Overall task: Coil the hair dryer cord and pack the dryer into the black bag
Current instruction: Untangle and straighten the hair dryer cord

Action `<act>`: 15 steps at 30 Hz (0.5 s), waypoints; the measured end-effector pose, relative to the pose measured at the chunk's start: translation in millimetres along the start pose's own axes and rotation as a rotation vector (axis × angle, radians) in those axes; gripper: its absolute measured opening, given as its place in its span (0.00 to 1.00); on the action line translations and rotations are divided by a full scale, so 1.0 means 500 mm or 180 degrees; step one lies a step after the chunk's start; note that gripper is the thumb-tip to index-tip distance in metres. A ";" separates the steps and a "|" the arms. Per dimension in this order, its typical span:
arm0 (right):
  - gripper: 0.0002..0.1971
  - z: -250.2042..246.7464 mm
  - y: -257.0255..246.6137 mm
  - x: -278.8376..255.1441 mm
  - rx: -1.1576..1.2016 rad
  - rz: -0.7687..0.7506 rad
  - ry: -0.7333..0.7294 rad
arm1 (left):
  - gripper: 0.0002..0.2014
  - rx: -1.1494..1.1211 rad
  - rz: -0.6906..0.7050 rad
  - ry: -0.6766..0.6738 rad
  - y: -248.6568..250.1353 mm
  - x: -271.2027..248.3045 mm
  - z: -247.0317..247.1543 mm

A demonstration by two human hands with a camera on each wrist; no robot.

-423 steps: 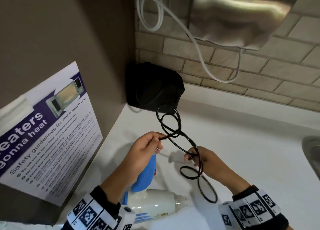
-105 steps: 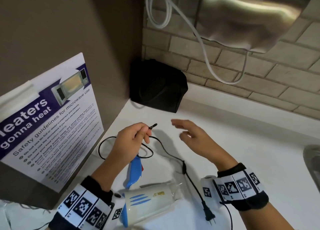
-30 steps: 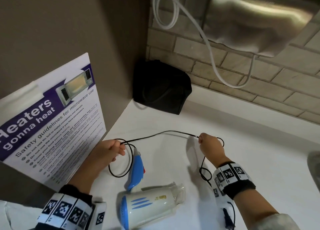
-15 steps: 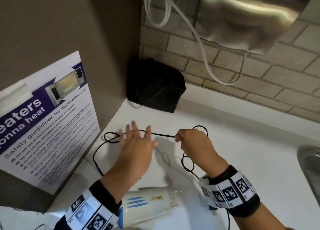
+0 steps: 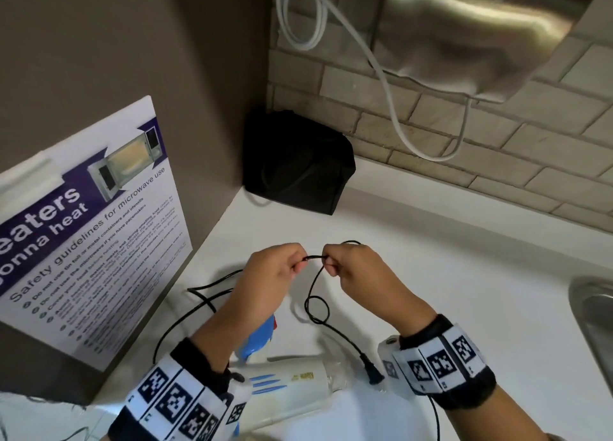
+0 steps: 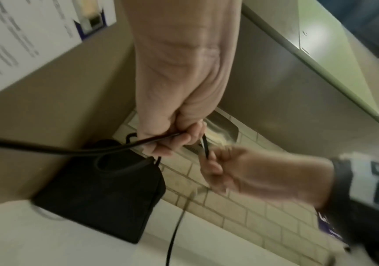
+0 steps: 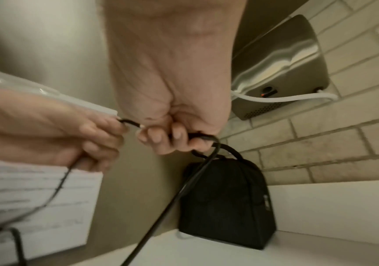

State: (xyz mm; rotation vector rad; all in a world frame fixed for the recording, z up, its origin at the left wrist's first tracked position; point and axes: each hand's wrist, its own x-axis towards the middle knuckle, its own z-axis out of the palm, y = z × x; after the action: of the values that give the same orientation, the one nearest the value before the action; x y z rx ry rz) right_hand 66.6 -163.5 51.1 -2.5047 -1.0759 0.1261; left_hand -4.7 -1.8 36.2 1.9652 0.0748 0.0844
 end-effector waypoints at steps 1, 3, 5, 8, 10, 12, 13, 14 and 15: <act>0.17 0.002 0.011 0.001 0.0065 0.0055 -0.0014 | 0.15 -0.0129 0.0003 0.0029 0.001 0.001 -0.010; 0.16 0.008 0.035 0.001 0.0197 0.0156 -0.0036 | 0.13 -0.0402 -0.0049 0.0102 -0.002 0.003 -0.026; 0.17 0.018 0.053 0.001 0.0342 0.0226 -0.0068 | 0.12 -0.0531 -0.0104 0.0241 -0.003 0.002 -0.040; 0.18 0.035 0.077 0.012 0.0428 0.0287 -0.0130 | 0.13 -0.0752 -0.0043 0.0497 0.006 -0.006 -0.062; 0.22 0.045 0.092 0.019 0.0474 0.0343 -0.0129 | 0.14 -0.0807 -0.0074 0.0705 -0.002 -0.007 -0.073; 0.24 0.053 0.106 0.019 0.0525 0.0403 -0.0084 | 0.16 -0.0748 -0.0134 0.0883 -0.027 -0.004 -0.084; 0.24 0.055 0.113 0.018 0.0540 0.0437 -0.0078 | 0.16 -0.0824 -0.0194 0.0935 -0.042 -0.001 -0.091; 0.24 0.057 0.121 0.016 0.0546 0.0470 -0.0089 | 0.17 -0.0966 -0.0266 0.0980 -0.059 0.003 -0.098; 0.24 0.059 0.129 0.014 0.0542 0.0505 -0.0114 | 0.18 -0.1100 -0.0323 0.1029 -0.076 0.007 -0.104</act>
State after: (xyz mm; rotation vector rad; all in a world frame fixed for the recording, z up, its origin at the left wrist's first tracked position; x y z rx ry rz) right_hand 107.8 -188.6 -1.3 -2.4384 -0.8410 0.2964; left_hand -6.4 60.8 21.4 1.5855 0.3484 0.3268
